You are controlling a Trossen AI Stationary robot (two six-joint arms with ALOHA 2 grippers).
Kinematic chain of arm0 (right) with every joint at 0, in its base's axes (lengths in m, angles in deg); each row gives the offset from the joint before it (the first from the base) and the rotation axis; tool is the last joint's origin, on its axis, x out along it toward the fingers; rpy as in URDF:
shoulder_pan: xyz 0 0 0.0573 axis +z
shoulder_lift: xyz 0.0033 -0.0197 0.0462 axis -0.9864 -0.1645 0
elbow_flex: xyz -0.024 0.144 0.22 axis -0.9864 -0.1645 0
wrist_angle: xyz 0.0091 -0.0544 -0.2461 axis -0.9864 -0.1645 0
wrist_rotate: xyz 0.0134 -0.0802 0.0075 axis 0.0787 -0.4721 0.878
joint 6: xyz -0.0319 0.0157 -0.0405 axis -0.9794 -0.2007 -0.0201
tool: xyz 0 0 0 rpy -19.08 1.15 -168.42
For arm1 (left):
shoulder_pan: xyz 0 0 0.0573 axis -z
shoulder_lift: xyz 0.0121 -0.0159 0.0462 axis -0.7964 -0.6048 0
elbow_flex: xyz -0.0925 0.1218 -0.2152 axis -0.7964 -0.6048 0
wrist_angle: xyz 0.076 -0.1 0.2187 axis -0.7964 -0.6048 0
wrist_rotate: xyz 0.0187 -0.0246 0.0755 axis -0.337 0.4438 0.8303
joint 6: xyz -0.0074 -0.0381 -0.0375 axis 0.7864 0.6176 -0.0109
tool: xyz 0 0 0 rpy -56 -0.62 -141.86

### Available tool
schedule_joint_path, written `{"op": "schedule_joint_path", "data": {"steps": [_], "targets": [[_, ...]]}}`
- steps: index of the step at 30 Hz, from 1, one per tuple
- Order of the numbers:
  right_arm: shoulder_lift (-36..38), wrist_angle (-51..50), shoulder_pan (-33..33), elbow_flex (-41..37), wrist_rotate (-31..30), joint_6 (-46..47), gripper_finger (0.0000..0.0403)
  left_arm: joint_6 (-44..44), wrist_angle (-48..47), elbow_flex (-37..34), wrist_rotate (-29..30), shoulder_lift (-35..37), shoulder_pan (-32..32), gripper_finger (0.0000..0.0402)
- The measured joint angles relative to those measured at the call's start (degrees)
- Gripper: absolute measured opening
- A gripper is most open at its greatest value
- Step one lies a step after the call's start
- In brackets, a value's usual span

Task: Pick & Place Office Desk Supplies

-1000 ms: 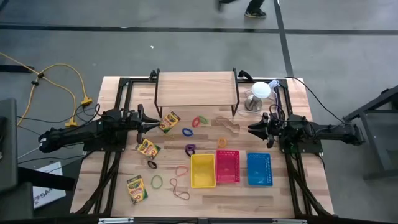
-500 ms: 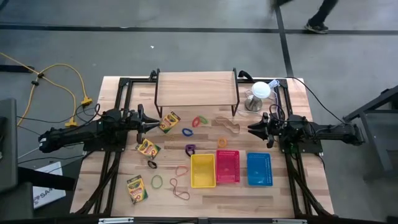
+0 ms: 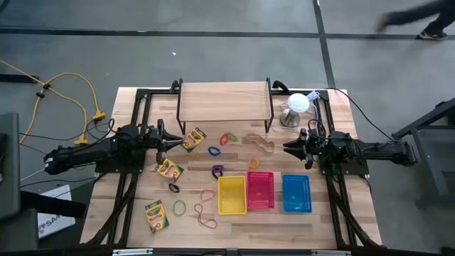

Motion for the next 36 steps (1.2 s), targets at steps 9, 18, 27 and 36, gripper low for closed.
{"op": "schedule_joint_path", "data": {"steps": [9,18,27,36], "targets": [[0.0,0.0,0.0,0.0,0.0,0.0,0.0107,0.0,0.0,0.0,0.0,0.0,0.0,0.0066],[0.0,0.0,0.0,0.0,0.0,0.0,0.0107,0.0,0.0,0.0,0.0,0.0,0.0,0.0066],[0.0,0.0,0.0,0.0,0.0,0.0,0.0107,0.0,0.0,0.0,0.0,-0.1,0.0,0.0066],[0.0,0.0,0.0,0.0,0.0,0.0,0.0107,3.3,0.0,0.2,-1.5,-0.1,0.0,0.0066]]}}
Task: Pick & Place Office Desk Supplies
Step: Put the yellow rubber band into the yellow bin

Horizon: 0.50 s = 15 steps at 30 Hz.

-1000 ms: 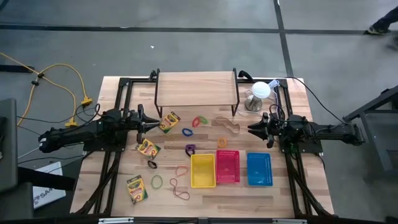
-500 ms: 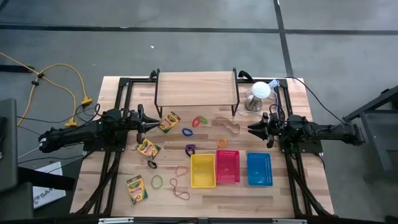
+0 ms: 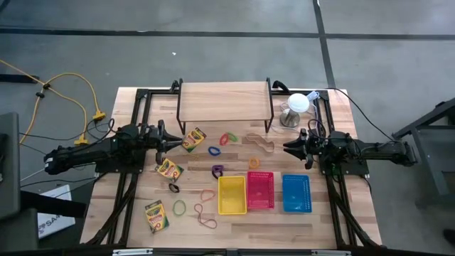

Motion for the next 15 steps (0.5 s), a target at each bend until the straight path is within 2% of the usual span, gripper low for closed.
{"op": "schedule_joint_path", "data": {"steps": [5,15], "targets": [[0.0,0.0,0.0,0.0,0.0,0.0,0.0107,-0.1,-0.2,1.3,-1.6,0.0,0.0,0.0066],[0.0,0.0,0.0,0.0,0.0,0.0,0.0107,-1.8,0.9,5.7,-0.6,-0.1,0.0,0.0066]]}}
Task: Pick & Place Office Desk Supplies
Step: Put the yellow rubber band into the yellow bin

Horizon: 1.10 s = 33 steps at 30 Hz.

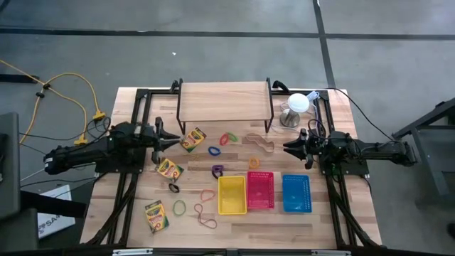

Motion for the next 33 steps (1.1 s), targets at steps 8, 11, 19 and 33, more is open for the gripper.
{"op": "schedule_joint_path", "data": {"steps": [8,11,19,33], "targets": [[0.0,0.0,0.0,0.0,0.0,0.0,0.0107,-2.4,0.0,6.3,3.4,-6.2,0.0,0.0066],[0.0,0.0,0.0,0.0,0.0,0.0,0.0107,-3.8,-0.1,9.4,3.9,-11.3,0.0,0.0066],[0.0,0.0,0.0,0.0,0.0,0.0,0.0107,-4.7,0.2,18.6,4.1,-28.7,0.8,0.0066],[0.0,0.0,0.0,0.0,0.0,0.0,0.0107,-7.2,4.7,24.3,1.8,-43.6,3.1,0.0066]]}}
